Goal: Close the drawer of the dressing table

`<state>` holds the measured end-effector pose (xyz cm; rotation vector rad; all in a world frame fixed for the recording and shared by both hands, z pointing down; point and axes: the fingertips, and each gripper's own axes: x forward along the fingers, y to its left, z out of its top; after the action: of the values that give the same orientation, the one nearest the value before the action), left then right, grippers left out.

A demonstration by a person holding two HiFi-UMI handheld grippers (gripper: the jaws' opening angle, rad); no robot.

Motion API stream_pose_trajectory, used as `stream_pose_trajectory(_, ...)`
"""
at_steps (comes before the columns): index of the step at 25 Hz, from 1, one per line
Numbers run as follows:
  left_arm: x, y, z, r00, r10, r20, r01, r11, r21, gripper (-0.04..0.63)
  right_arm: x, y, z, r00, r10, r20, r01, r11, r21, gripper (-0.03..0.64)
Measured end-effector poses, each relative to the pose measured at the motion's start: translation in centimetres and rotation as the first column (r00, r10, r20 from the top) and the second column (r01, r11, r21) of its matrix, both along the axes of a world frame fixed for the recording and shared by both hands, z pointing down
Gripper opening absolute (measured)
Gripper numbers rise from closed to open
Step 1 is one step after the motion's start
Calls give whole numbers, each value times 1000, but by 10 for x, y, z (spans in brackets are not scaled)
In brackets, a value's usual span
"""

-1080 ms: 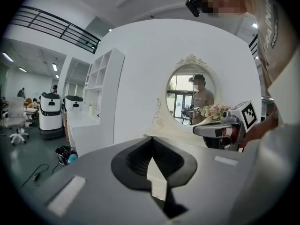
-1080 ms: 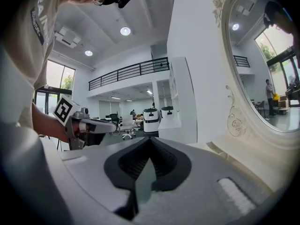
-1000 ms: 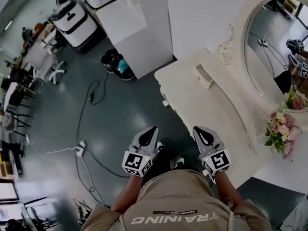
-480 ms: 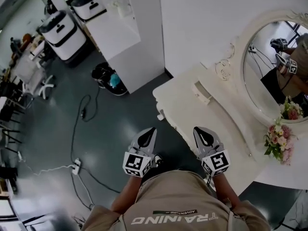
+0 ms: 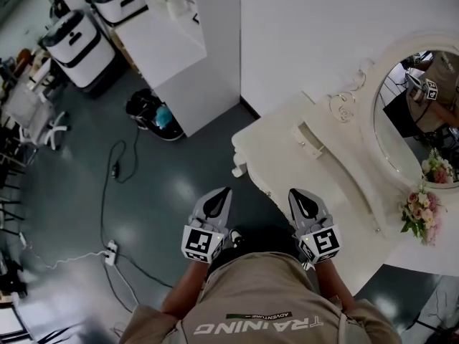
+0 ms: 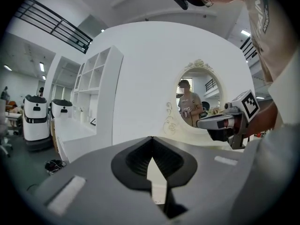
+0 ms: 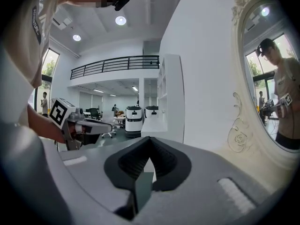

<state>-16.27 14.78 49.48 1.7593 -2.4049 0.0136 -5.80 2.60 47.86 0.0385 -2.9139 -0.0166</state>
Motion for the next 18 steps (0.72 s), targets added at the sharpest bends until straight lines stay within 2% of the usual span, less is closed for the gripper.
stream_pose_trajectory(3,-13,-3,0,1000,13,-2,-13,1000,-1,18,-16,3,5,999,-28,-21,28,1000,4,2)
stream_pose_trajectory(9,-35,-35,2,1000,22,-14,-22,1000,-6,18,-45,-13,11,998,-58,0,58,998,22,2)
stream_pose_trajectory(13,-54,-76,-5,999,51,-2,-51,998,-36,18,-61,-53,20,1000,-29,-13,28,1000,-12,2)
stream_pose_trajectory(18,-88,-133,-11,993,112,38,-108,990,-88,18,-96,-114,15,999,23,44,-22,1000,-14,2)
